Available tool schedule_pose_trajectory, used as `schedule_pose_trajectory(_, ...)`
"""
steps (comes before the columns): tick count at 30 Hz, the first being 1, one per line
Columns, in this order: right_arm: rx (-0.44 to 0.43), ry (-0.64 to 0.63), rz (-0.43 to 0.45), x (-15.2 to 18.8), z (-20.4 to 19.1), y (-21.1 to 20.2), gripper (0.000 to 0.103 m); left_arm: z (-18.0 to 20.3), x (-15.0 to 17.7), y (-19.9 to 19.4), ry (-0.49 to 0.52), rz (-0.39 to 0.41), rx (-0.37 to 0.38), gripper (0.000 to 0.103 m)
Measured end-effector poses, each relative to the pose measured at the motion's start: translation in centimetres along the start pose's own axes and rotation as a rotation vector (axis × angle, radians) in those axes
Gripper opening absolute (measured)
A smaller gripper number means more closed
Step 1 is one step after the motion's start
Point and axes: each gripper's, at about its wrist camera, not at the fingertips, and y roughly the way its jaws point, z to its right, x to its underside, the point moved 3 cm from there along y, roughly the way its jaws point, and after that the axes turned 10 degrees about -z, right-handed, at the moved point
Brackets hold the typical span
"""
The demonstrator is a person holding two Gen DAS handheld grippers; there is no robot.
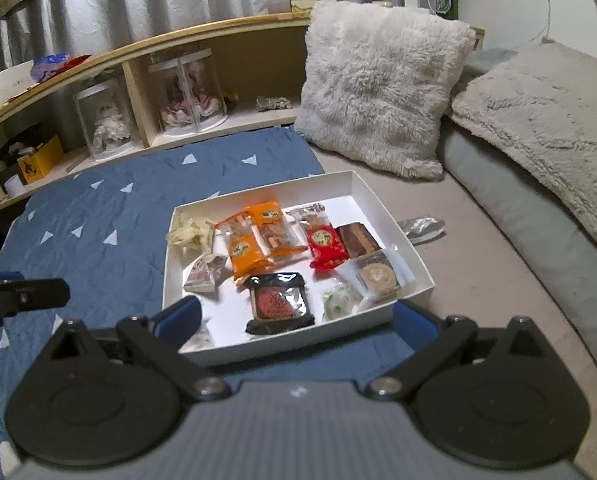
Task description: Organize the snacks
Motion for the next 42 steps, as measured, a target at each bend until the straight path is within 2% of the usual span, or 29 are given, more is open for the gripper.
schedule_pose_trajectory(12,0.006,-0.006,0.064,3.1,-0.2,-3.3,0.103,-0.2,3.3,-1.2,0.055,0.022,-0.082,0.103)
schedule_pose_trajectory(16,0.001,-0.022,0.082,4.0,-0.3,-3.8,0.103,-0.5,4.1,-1.5,0.045,0.04,-0.079,0.103)
schedule_pose_trajectory(27,-0.01,-0.031,0.161,5.9,-0.4,-3.9,0.103,0.0,5.4,-1.9,0.078,0.153,-0.171,0.103)
schedule_pose_trajectory(36,0.023,-0.042,0.168,6.1,-0.5,-3.3,0.103,-0.1,6.1,-1.9,0.058,0.192,-0.168,0.103)
schedule_pose_trajectory(42,0.028,-0.047,0.183,6.4,-0.5,-3.1,0.103,-0.1,6.5,-1.4,0.057,0.172,-0.168,0.103)
